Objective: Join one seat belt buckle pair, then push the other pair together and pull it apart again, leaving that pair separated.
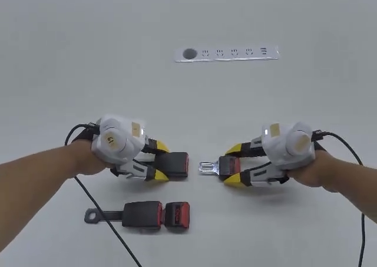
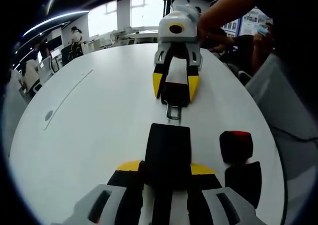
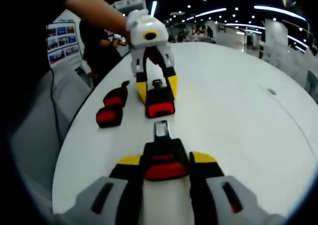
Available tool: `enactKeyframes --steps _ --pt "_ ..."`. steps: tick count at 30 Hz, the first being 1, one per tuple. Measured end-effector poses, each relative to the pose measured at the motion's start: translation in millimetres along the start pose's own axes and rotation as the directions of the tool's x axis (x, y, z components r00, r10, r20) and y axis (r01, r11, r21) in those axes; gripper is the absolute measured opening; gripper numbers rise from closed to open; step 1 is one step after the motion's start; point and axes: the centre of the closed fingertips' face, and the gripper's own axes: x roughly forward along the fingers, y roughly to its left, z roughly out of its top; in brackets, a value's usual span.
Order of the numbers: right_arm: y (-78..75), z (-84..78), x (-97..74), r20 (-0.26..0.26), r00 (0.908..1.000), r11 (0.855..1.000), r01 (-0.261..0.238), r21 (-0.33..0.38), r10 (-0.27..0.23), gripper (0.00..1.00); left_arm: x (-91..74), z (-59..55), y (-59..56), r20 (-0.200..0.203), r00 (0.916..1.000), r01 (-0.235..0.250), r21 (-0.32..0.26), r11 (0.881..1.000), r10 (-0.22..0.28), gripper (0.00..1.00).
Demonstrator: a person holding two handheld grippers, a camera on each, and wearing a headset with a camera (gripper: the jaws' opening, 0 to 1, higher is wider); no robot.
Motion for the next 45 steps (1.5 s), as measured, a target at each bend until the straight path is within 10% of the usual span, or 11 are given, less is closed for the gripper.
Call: enactKeyframes --steps 45 --pt "6.0 30.0 38.9 -0.069 0.9976 0.999 0.009 0.037 -0.006 0.35 3.9 1.8 -0.6 -0.075 0.9969 0.027 0.053 0.998 -0.023 0.33"
